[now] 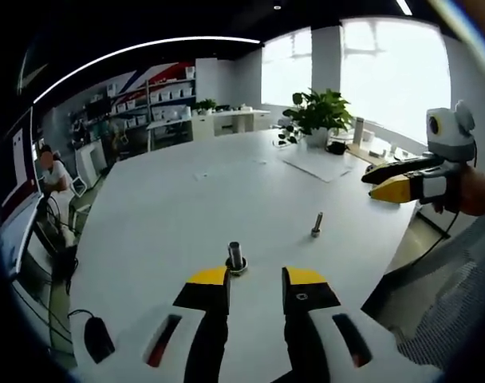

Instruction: Place the washer onto the threaded stud by aligning its center hole with the stud, sliding it down to the base, and recovering from edge contact or off-axis alignment until the washer reaches the visible bottom stop.

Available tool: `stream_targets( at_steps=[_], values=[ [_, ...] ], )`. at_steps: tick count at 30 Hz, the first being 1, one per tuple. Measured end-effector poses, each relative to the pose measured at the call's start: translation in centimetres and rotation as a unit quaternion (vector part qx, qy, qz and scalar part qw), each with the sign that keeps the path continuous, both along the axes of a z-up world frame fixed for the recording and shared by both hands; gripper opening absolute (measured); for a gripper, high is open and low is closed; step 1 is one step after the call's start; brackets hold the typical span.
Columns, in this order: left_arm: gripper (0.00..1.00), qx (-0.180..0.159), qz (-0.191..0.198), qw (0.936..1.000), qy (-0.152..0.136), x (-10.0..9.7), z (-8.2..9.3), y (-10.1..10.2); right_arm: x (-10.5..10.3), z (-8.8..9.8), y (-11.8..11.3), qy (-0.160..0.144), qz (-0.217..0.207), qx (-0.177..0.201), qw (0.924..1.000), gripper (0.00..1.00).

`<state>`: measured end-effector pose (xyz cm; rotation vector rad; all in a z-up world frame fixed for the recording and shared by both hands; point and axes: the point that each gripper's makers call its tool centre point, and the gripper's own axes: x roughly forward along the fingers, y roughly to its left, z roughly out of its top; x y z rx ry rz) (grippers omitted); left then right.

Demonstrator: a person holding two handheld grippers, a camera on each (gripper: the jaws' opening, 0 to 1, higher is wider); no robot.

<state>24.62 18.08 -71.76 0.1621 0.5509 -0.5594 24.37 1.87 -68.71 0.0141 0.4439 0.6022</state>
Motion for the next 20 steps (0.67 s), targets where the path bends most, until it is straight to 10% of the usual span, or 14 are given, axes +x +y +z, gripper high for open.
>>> stream_targets(
  at_steps=[20],
  values=[
    [0.24, 0.013, 0.002, 0.9999, -0.01, 0.03, 0.25, 0.48, -0.69, -0.43, 0.88, -0.002, 0.026, -0.02, 0.9995, 0.35]
  ],
)
